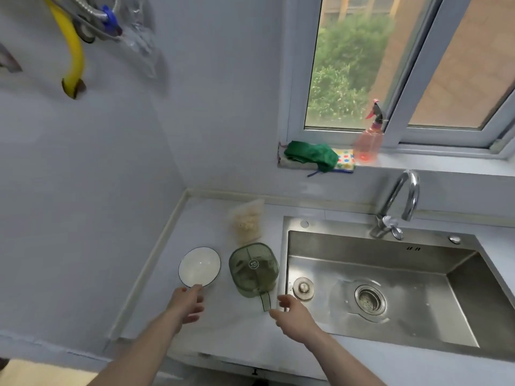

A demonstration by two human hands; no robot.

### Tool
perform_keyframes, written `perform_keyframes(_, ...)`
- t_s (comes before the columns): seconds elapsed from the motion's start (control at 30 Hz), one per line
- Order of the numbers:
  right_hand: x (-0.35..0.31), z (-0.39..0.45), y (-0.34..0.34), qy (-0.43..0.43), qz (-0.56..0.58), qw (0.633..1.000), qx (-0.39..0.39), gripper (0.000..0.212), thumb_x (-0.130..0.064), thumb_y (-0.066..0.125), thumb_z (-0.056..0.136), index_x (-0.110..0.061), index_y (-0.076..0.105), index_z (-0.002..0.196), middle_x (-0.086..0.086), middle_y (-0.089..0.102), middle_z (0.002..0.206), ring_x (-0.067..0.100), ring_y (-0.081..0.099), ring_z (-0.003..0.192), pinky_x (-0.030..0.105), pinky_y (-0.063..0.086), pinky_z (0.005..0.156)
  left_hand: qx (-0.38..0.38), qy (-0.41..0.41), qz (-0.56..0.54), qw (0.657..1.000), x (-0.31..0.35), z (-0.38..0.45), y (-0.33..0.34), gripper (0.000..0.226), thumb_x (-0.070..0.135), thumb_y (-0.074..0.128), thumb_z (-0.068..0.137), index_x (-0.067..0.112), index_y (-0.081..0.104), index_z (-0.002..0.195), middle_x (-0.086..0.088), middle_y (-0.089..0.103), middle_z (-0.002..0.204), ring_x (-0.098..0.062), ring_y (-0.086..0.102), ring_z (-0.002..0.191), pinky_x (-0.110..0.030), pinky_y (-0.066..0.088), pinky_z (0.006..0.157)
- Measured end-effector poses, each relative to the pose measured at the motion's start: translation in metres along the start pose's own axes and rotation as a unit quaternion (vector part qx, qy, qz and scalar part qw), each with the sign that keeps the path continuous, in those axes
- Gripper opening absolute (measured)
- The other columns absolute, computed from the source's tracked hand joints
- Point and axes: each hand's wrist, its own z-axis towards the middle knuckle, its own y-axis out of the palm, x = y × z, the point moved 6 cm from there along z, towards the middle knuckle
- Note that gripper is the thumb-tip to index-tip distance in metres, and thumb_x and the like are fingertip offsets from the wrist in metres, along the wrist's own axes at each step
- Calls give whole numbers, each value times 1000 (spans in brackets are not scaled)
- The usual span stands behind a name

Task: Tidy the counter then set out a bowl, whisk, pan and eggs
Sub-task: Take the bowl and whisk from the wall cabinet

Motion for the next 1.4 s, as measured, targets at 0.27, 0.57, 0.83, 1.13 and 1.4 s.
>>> perform_keyframes(0.27,-15,45,27,26,60,997,37,58,-56,61,76,-21,63,122,-5,69,112,18,68,93,41,57,88,-27,-49,-17,998,1,56,2,31,20,46,104,-1,67,115,-7,77,89,-21,70,73,-29,50,61)
perform_keyframes(0.57,-21,55,50,100,248,964,8,43,-57,56,96,-25,55,125,-4,64,120,24,77,83,32,62,65,-50,-59,14,997,3,60,1,27,7,40,100,3,65,109,-7,78,77,-20,70,72,-27,48,61)
perform_keyframes(0.83,-12,34,43,106,226,966,67,50,-59,51,97,-15,66,114,6,64,91,24,61,70,28,58,60,-77,-33,47,995,2,45,-1,21,8,42,98,7,61,106,-12,79,84,-22,71,76,-26,46,62)
perform_keyframes(1.13,49,-43,-4,88,239,961,108,50,-57,53,97,-10,67,90,6,65,78,20,54,58,28,54,58,-132,69,139,979,23,-11,34,14,9,43,98,10,56,103,-14,78,82,-27,69,73,-28,43,64)
perform_keyframes(1.4,136,-172,-58,93,366,898,226,45,-53,54,99,-10,66,90,6,66,70,18,56,56,27,51,55,-233,199,258,916,31,-114,132,18,12,43,98,11,58,109,-10,78,79,-24,71,71,-30,46,66)
